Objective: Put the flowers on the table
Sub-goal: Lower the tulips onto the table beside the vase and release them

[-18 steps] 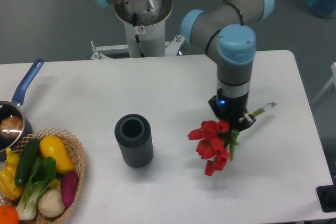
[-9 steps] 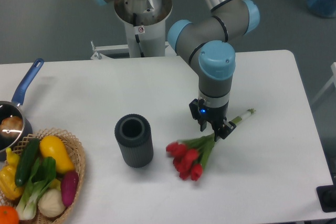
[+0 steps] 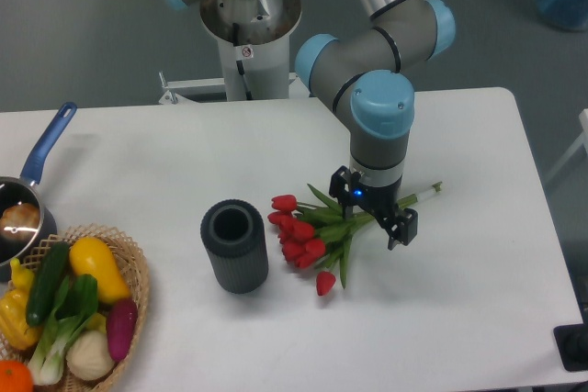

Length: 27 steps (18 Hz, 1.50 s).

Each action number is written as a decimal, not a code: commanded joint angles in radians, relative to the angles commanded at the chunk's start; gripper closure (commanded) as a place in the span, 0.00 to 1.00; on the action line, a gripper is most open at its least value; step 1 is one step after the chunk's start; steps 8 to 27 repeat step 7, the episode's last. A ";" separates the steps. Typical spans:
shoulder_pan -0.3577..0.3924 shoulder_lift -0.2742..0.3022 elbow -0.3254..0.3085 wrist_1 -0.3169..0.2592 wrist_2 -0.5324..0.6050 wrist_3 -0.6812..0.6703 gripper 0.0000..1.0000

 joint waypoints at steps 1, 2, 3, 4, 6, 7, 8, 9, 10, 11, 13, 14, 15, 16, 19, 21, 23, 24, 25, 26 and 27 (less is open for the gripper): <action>0.002 0.000 0.000 0.002 0.000 0.000 0.00; 0.002 0.000 0.002 0.003 -0.002 0.002 0.00; 0.003 0.000 0.006 0.003 -0.002 0.002 0.00; 0.003 -0.002 0.011 0.003 -0.002 0.002 0.00; 0.008 -0.005 0.017 0.003 0.000 0.002 0.00; 0.009 -0.005 0.017 0.003 0.002 0.002 0.00; 0.009 -0.005 0.017 0.003 0.002 0.002 0.00; 0.009 -0.005 0.017 0.003 0.002 0.002 0.00; 0.009 -0.005 0.017 0.003 0.002 0.002 0.00; 0.009 -0.005 0.017 0.003 0.002 0.002 0.00; 0.009 -0.005 0.017 0.003 0.002 0.002 0.00; 0.009 -0.005 0.017 0.003 0.002 0.002 0.00; 0.009 -0.005 0.017 0.003 0.002 0.002 0.00; 0.009 -0.005 0.017 0.003 0.002 0.002 0.00; 0.009 -0.005 0.017 0.003 0.002 0.002 0.00; 0.009 -0.005 0.017 0.003 0.002 0.002 0.00; 0.009 -0.005 0.017 0.003 0.002 0.002 0.00; 0.009 -0.005 0.017 0.003 0.002 0.002 0.00; 0.009 -0.005 0.017 0.003 0.002 0.002 0.00; 0.009 -0.005 0.017 0.003 0.002 0.002 0.00; 0.009 -0.005 0.017 0.003 0.002 0.002 0.00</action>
